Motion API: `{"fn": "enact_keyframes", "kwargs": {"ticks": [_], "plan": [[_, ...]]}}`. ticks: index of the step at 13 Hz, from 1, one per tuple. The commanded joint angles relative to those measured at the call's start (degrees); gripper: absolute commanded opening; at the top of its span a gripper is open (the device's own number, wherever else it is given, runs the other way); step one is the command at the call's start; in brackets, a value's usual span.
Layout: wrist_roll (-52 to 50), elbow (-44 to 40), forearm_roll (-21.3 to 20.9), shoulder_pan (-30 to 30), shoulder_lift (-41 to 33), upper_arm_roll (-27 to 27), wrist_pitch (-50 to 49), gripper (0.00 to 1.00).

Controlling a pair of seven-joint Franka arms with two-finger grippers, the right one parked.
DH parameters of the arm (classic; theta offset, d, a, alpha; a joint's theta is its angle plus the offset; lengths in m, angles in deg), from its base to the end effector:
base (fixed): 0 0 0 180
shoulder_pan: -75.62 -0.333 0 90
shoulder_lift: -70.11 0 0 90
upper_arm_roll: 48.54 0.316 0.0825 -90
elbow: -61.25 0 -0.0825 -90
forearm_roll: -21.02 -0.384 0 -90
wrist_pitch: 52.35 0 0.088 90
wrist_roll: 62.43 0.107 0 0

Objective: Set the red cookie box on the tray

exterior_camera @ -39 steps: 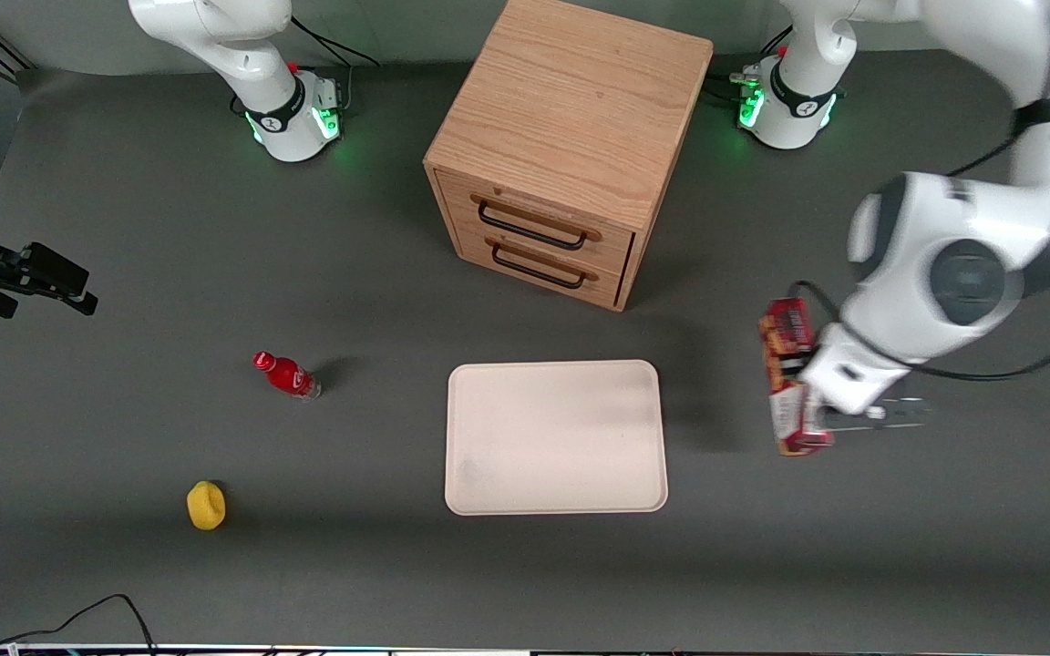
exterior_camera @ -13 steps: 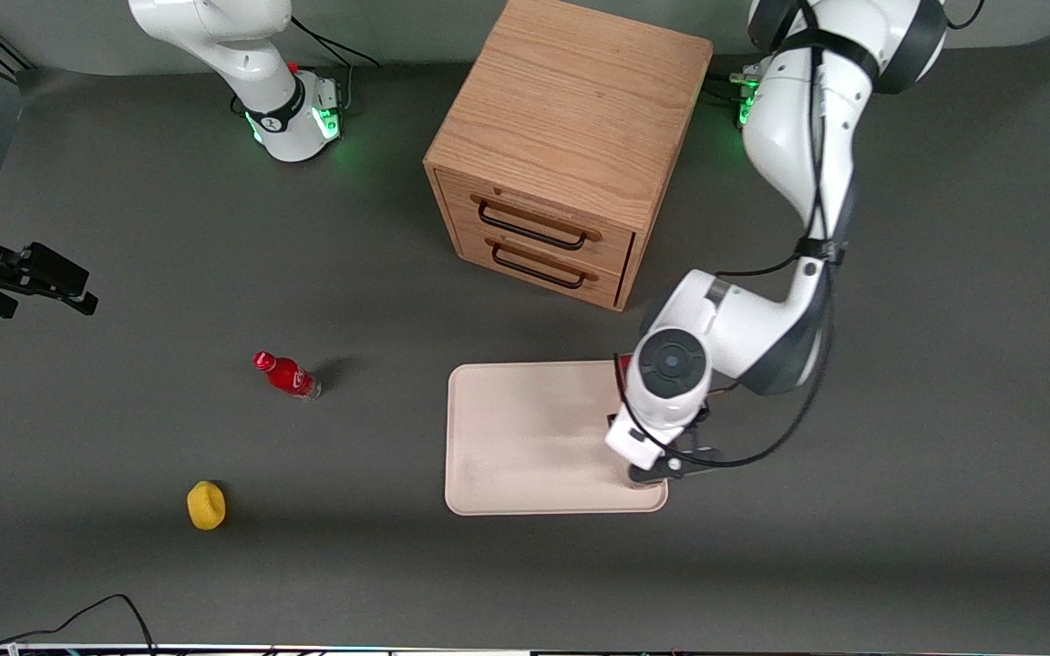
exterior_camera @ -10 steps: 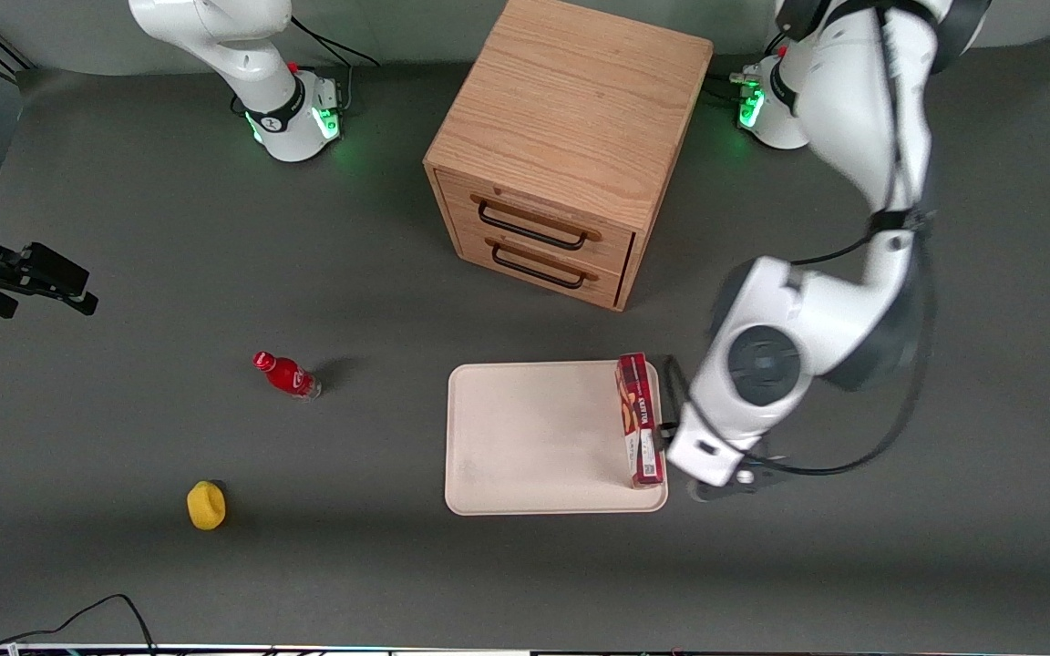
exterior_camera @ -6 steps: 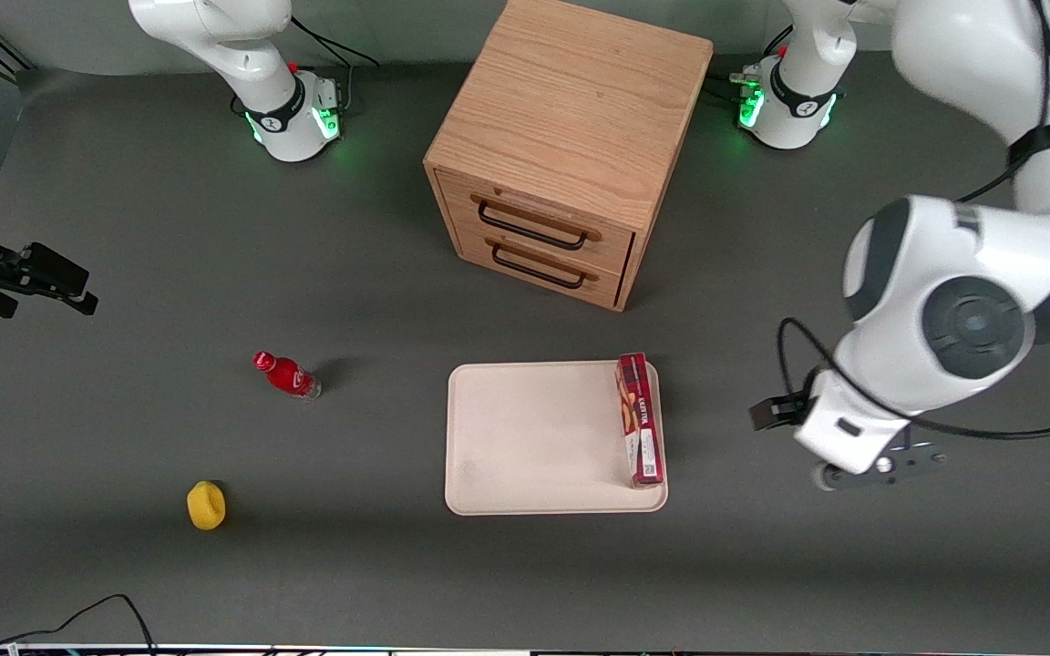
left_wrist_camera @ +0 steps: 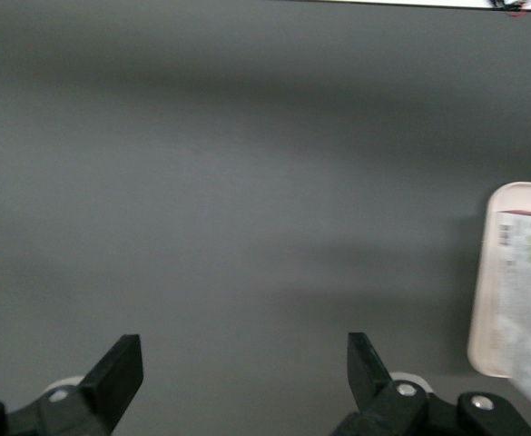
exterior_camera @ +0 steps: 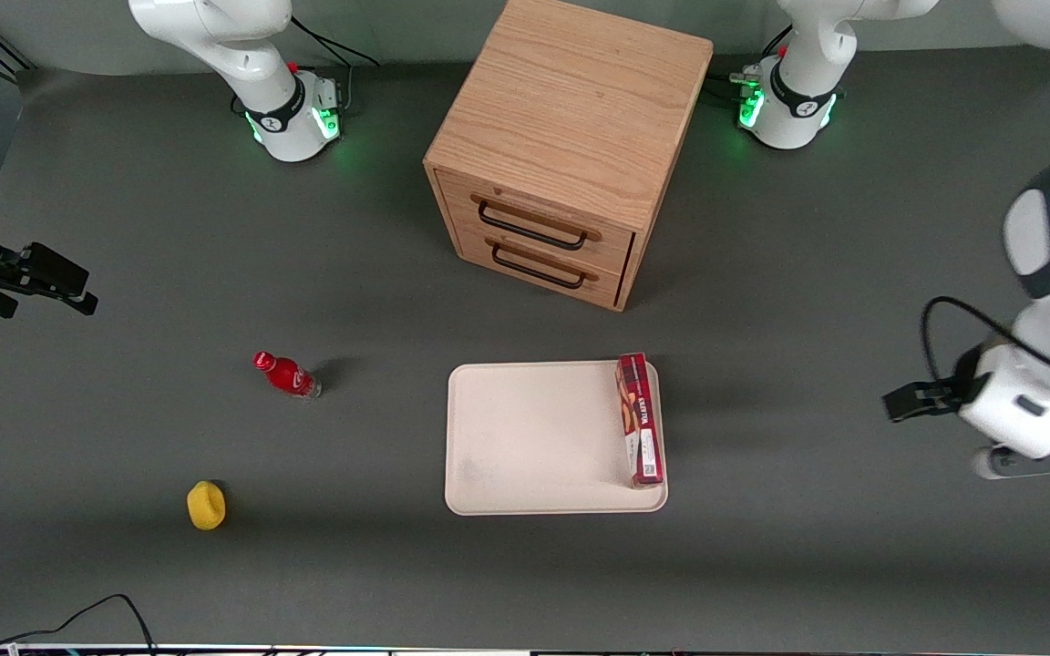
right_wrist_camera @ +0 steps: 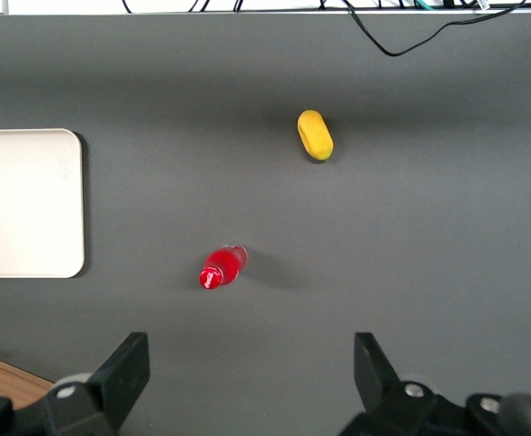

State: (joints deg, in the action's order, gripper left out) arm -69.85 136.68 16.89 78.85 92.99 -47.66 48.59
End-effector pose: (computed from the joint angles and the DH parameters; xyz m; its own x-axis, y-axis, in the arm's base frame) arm 0.6832 -0.0236 0.5156 0.9958 0.0730 0.0550 0.0768 -0.9945 -0.0707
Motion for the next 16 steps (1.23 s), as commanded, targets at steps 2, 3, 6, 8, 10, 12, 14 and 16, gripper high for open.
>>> {"fn": "enact_keyframes", "kwargs": {"ticks": [2, 3, 6, 8, 10, 12, 14, 16], "plan": [[7.8, 5.7, 0.3, -5.2, -4.2, -0.7, 2.6, 1.00], [7.3, 5.3, 0.4, -5.1, -3.8, -0.8, 2.6, 1.00], [8.0, 3.8, 3.6, -5.2, -3.2, -0.8, 1.2, 1.00], [7.9, 3.1, 3.7, -4.2, -3.2, -1.1, 0.2, 1.00], [7.9, 2.8, 6.0, -4.1, -3.3, -1.1, -0.2, 1.00], [7.9, 2.7, 6.5, -3.9, -3.8, -1.1, -1.3, 1.00], [7.0, 2.2, 6.1, -2.3, -4.2, -1.5, -2.0, 1.00], [7.0, 1.7, 6.1, -1.7, -4.2, -1.5, -3.3, 1.00]]}}
